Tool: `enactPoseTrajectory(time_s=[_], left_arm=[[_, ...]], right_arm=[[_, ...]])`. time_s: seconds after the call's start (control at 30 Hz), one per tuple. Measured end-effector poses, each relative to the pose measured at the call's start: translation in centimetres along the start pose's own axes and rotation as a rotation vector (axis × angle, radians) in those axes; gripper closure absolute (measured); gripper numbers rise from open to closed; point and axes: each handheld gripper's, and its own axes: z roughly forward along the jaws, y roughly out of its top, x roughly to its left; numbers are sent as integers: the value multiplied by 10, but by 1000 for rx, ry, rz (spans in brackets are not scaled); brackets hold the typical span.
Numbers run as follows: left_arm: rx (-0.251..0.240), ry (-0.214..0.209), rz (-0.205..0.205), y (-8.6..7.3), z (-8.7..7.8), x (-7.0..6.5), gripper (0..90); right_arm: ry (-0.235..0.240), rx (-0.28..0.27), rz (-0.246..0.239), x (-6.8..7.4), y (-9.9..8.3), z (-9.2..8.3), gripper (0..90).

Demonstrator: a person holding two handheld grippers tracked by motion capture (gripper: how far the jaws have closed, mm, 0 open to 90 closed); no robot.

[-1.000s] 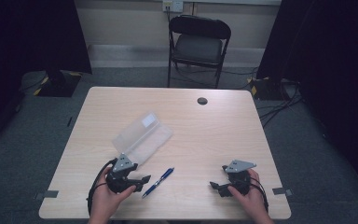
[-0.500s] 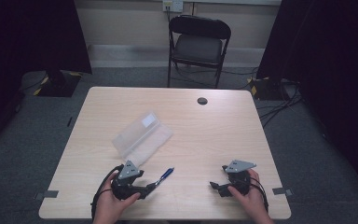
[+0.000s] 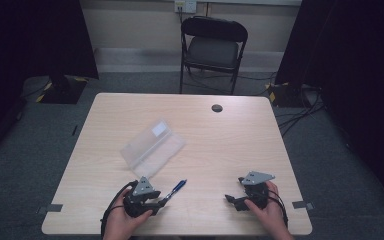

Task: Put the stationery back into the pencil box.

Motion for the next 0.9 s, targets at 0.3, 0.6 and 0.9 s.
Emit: enactPoseTrajectory(time_s=[0.3, 0.6, 0.9], left_arm=[[36, 7, 17, -1, 4, -4, 722], [40, -4, 30, 1, 5, -3, 799], [8, 24, 23, 6, 3, 2, 801]], right_arm=[[0, 0, 0, 0, 0, 0, 152], [-1, 0, 0, 0, 0, 0, 152], [0, 0, 0, 0, 0, 0, 152]])
